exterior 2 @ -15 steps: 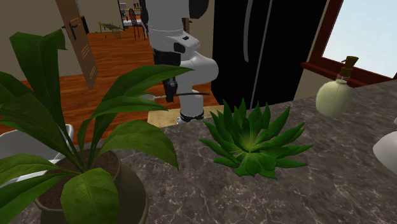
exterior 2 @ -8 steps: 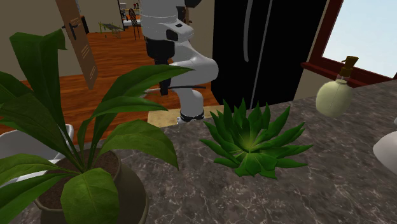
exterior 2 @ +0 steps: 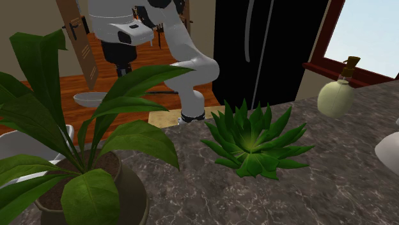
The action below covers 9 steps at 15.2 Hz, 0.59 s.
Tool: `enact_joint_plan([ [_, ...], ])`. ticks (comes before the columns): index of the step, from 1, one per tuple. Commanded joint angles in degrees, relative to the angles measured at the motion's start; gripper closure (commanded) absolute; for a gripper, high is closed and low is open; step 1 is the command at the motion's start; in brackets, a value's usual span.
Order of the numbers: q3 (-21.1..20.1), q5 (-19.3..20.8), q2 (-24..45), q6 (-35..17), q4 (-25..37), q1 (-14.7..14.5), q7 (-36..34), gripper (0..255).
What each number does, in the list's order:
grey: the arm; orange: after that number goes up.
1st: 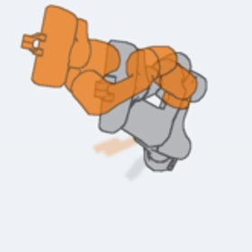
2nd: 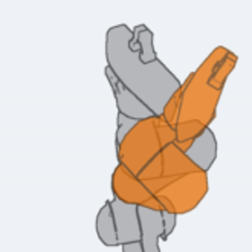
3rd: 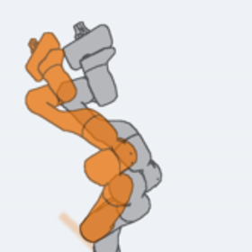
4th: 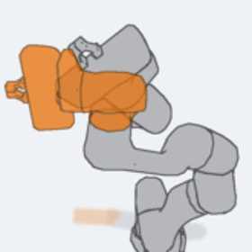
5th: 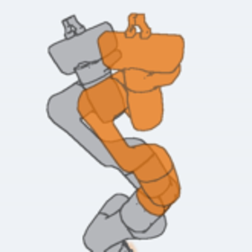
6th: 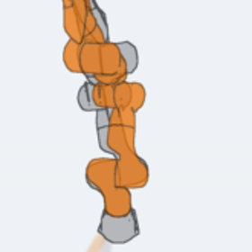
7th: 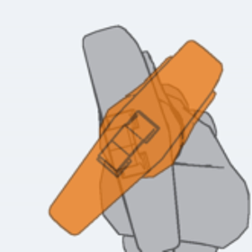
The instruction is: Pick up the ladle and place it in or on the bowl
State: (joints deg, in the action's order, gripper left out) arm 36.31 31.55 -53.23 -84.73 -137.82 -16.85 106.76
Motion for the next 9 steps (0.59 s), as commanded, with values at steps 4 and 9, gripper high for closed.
enact_joint_plan([
  [4, 7.9, 3.1, 6.1, -2.3, 7.2, -2.4, 6.0, 255],
  [9, 17.3, 4.3, 13.2, -4.7, 16.1, -7.2, 12.5, 255],
])
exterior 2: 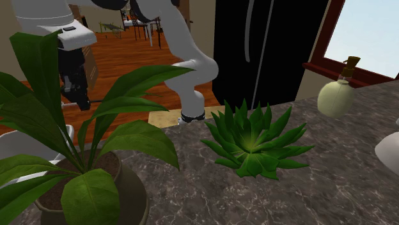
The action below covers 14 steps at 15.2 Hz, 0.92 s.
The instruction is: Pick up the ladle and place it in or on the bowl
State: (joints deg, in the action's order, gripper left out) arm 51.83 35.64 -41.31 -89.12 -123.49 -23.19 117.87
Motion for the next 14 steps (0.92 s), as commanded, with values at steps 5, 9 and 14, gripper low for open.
enact_joint_plan([
  [5, 14.5, -1.0, 8.9, -2.6, 12.2, -9.2, 8.5, 255],
  [9, 29.6, -2.8, 13.8, -3.4, 21.8, -21.5, 14.2, 255],
  [14, 43.1, -0.2, 11.6, -2.5, 30.2, -35.4, 15.9, 255],
])
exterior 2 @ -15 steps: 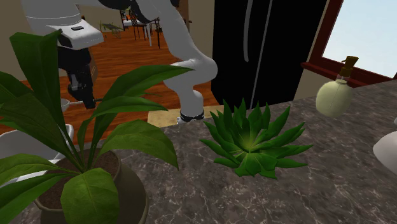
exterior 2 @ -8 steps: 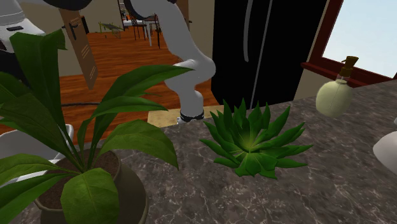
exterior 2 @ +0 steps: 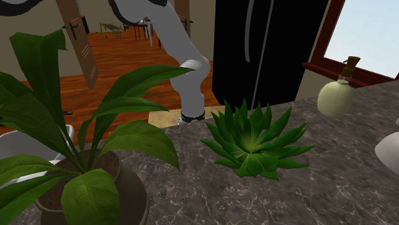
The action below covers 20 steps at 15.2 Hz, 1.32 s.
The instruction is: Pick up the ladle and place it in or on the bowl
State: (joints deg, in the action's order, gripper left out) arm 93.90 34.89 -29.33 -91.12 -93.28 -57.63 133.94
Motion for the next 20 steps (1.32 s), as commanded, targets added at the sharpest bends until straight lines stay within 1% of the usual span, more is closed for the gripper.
enact_joint_plan([
  [1, 1.0, 0.7, -0.6, -1.1, -0.8, -0.7, -0.4, 255],
  [7, 1.8, 2.0, -1.6, -5.0, -4.9, -0.1, -1.7, 255],
  [14, 3.6, 3.8, -3.0, -9.1, -8.8, -0.3, -3.3, 255],
  [20, 3.6, 3.8, -3.0, -9.1, -8.8, -0.3, -3.3, 255],
])
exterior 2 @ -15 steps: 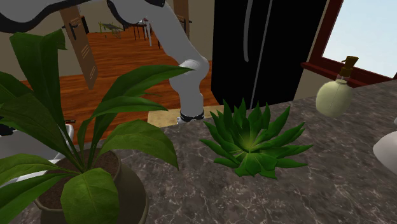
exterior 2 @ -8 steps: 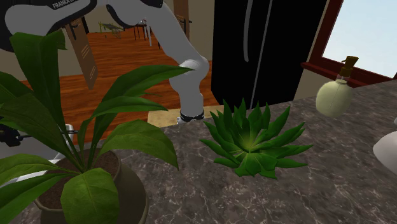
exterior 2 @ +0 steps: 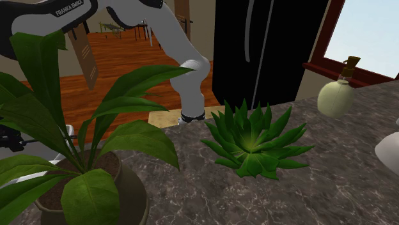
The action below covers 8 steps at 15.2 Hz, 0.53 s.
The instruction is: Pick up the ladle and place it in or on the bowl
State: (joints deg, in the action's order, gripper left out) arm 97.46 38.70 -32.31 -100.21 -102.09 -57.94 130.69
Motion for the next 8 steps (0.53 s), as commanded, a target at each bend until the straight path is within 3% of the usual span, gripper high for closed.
enact_joint_plan([
  [1, 0.0, 0.0, 0.0, 0.0, 0.0, 0.0, 0.0, 255],
  [2, 0.0, 0.0, 0.0, 0.0, 0.0, 0.0, 0.0, 255],
  [3, 0.0, 0.0, 0.0, 0.0, 0.0, 0.0, 0.0, 0],
  [8, 0.0, 0.0, 0.0, 0.0, 0.0, 0.0, 0.0, 0],
])
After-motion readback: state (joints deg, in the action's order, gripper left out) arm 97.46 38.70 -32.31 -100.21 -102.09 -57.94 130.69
